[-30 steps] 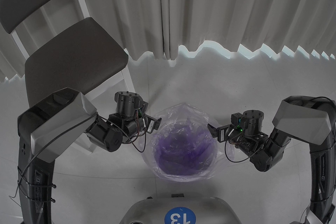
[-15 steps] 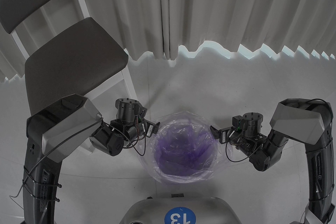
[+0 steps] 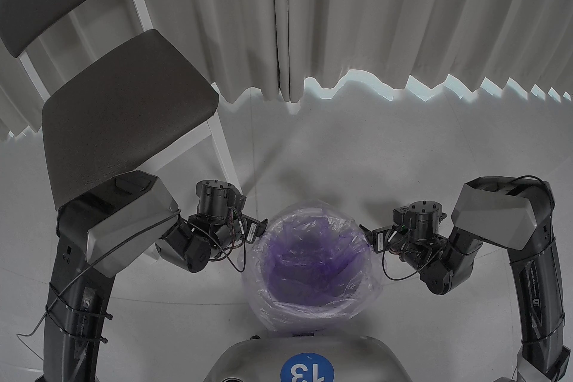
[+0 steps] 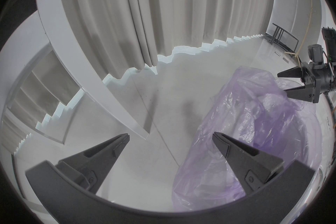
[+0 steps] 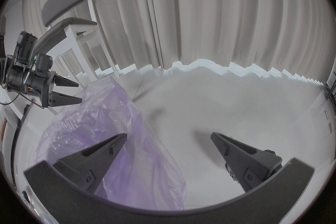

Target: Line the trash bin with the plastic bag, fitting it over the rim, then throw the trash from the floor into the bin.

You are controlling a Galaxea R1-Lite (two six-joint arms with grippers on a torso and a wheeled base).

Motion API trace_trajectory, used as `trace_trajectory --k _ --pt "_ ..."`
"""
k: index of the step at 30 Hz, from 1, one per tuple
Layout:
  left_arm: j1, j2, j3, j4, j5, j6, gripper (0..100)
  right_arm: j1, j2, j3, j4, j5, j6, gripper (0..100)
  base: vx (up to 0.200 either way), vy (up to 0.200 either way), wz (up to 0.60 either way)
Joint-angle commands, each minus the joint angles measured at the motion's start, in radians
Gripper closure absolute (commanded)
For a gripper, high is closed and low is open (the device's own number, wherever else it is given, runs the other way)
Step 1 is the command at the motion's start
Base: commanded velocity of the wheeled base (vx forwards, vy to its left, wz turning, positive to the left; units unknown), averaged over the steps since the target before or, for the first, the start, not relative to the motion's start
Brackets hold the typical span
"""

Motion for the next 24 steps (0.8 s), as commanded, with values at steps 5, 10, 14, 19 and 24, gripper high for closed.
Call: trace_trajectory --k 5,10,14,19,24 --pt "0.000 0.038 -0.018 -0.004 0.000 -0.002 0 0.001 0.041 -0.011 0.000 0.003 0.000 0 0.000 0.000 0.00" --pt "0.003 0.030 -0.032 -0.012 0.009 -0.022 0 -0.002 0.039 -0.011 -0.002 0.003 0.001 0 0.000 0.000 0.00" --pt "0.024 -0.036 -0.019 -0.025 0.009 -0.044 0 -0.016 -0.031 0.015 0.000 0.000 0.001 0 0.000 0.000 0.00" --pt "0.034 -0.152 0.050 -0.068 0.006 -0.119 0 -0.018 -0.200 0.102 0.017 0.003 0.001 0 0.000 0.000 0.00" --pt "0.026 -0.280 0.196 -0.084 -0.002 -0.142 0 -0.011 -0.277 0.182 0.021 0.001 0.000 0 0.000 0.000 0.00"
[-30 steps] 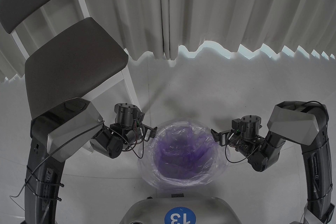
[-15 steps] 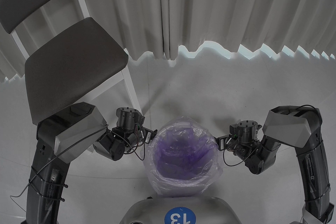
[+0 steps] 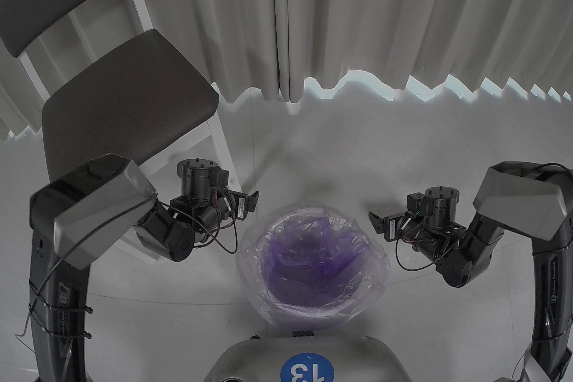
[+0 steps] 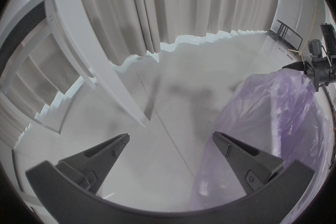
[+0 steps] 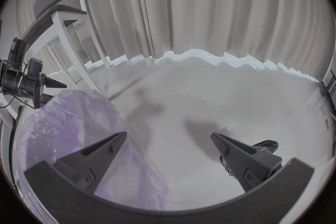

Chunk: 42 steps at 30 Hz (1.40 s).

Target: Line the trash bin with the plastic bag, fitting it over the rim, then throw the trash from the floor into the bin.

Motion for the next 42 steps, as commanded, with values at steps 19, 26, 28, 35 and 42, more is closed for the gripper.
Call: trace_trajectory --k 19,26,28,35,42 --pt "-0.027 -0.226 0.516 -0.001 -0.097 0.014 0 0.000 -0.105 0.209 0.132 0.070 -0.101 0 0.000 0.000 0.00" --pt "-0.047 -0.077 0.500 -0.116 -0.095 0.020 0 0.001 -0.028 0.183 0.128 0.076 -0.104 0 0.000 0.000 0.00" --pt "-0.049 -0.051 0.480 -0.115 -0.095 0.020 0 0.001 -0.011 0.174 0.128 0.076 -0.102 0 0.000 0.000 0.00" --pt "-0.016 -0.005 0.422 -0.107 -0.095 0.029 0 0.007 0.071 0.120 0.123 0.088 -0.089 0 0.000 0.000 0.00" --pt "-0.006 0.083 0.328 -0.102 -0.109 0.032 0 0.020 0.133 0.061 0.117 0.096 -0.052 0 0.000 0.000 0.00"
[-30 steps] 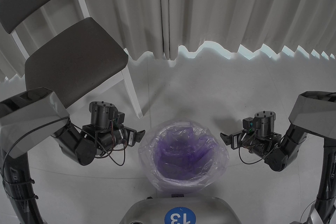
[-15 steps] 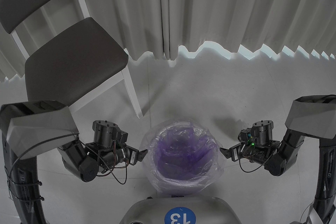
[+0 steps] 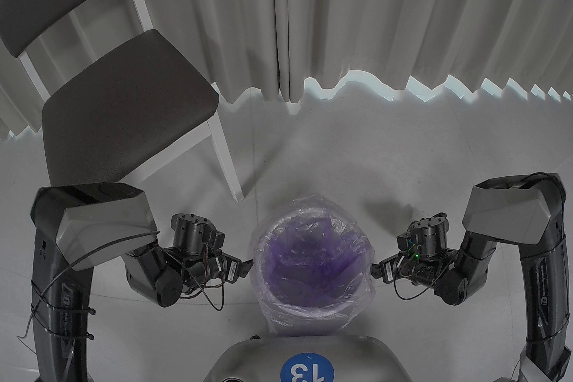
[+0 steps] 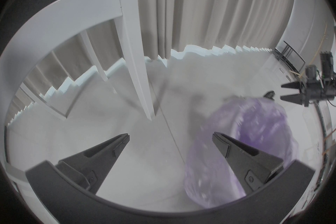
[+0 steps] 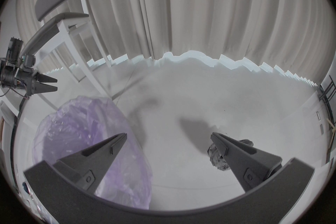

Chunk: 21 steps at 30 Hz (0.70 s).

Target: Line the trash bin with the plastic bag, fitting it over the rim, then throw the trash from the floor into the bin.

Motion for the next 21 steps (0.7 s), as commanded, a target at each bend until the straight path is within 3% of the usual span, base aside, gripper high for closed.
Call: trace_trajectory --k 1,10,15,21 --pt "0.005 0.092 -0.075 0.003 0.001 0.001 0 0.008 0.062 -0.044 0.000 0.002 0.024 0 0.000 0.000 0.00" --pt "-0.003 0.173 -0.230 0.008 0.068 -0.012 0 0.008 0.084 -0.161 0.057 -0.014 0.091 0 0.000 0.000 0.00" --pt "0.011 0.171 -0.296 0.086 0.107 -0.013 0 0.014 0.082 -0.219 0.126 -0.017 0.155 0 0.000 0.000 0.00" --pt "0.032 0.130 -0.255 0.086 0.111 -0.015 0 0.007 0.067 -0.217 0.135 -0.026 0.169 0 0.000 0.000 0.00"
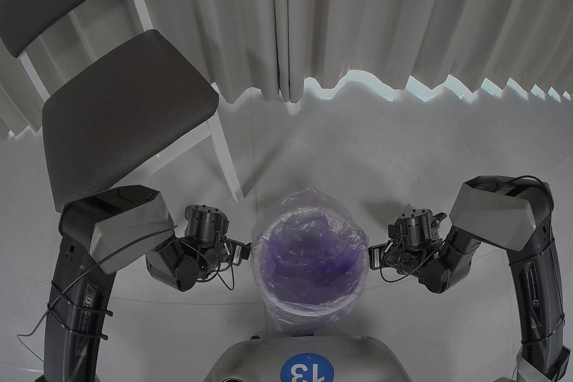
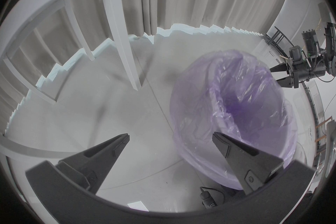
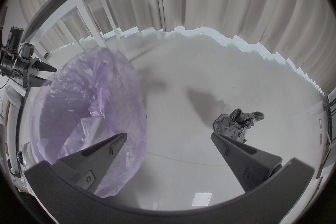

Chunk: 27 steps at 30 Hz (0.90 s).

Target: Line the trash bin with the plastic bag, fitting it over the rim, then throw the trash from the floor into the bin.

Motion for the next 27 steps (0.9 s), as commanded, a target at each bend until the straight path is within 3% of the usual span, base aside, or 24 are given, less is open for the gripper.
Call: trace_trajectory --k 1,7,13,19,27 --pt "0.008 -0.042 0.058 -0.006 -0.003 -0.001 0 -0.008 -0.017 0.008 0.006 -0.010 -0.001 0 0.000 0.000 0.00" --pt "0.003 -0.170 0.239 -0.017 -0.011 0.001 0 -0.055 -0.140 0.091 0.173 0.012 -0.075 0 0.000 0.000 0.00" --pt "0.005 -0.354 0.334 0.003 -0.012 0.011 0 -0.080 -0.196 0.114 0.196 0.030 -0.098 0 0.000 0.000 0.00" --pt "0.008 -0.500 0.317 0.095 -0.034 0.007 0 -0.090 -0.288 0.140 0.195 0.032 -0.093 0 0.000 0.000 0.00" --pt "-0.052 -0.444 0.191 0.120 -0.034 -0.059 0 -0.083 -0.284 0.138 0.140 0.030 -0.082 0 0.000 0.000 0.00"
